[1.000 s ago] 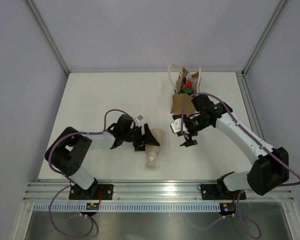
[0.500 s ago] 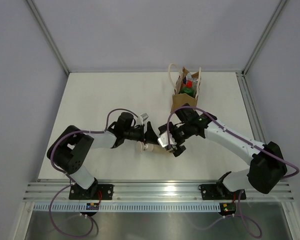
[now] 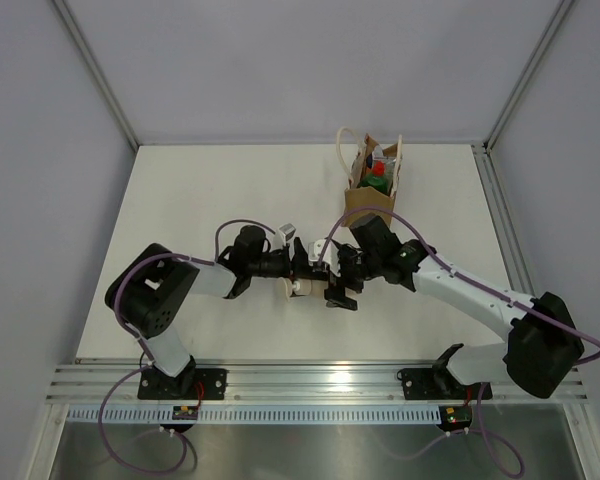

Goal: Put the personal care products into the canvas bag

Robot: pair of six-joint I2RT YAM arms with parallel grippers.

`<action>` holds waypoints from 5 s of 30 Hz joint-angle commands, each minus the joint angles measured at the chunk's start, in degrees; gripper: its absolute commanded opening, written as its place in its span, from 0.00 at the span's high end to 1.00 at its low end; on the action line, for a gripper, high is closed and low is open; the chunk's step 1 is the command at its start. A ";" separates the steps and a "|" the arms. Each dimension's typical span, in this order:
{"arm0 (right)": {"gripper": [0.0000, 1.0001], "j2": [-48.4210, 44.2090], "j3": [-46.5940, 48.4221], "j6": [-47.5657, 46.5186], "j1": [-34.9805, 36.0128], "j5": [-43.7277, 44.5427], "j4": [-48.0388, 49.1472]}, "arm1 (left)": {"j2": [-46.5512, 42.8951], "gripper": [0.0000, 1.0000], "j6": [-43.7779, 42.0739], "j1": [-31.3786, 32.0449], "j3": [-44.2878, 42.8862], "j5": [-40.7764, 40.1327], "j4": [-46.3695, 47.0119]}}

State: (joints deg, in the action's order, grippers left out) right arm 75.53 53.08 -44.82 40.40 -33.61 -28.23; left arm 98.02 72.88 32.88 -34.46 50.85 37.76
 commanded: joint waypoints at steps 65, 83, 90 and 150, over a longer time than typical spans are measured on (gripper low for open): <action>0.99 14.29 -4.48 12.92 -5.07 -6.04 32.71 | -11.71 0.01 -24.45 -4.41 -17.75 3.38 -48.83; 0.28 18.60 -2.63 12.82 -2.97 0.55 35.35 | -9.95 0.01 -12.68 -2.65 -16.87 5.31 -35.30; 0.01 21.58 -1.05 14.32 -2.70 2.05 37.11 | -9.25 0.01 -9.43 -2.56 -16.70 5.84 -31.52; 0.10 16.06 -5.01 13.35 -6.12 -5.33 44.76 | -15.23 0.01 -17.25 -10.91 -21.17 -2.51 -56.56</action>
State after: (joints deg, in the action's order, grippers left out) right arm 95.81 45.63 -29.19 34.83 -39.44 18.83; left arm 83.74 55.27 21.76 -51.05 43.09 -21.30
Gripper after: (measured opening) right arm 0.894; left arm 0.987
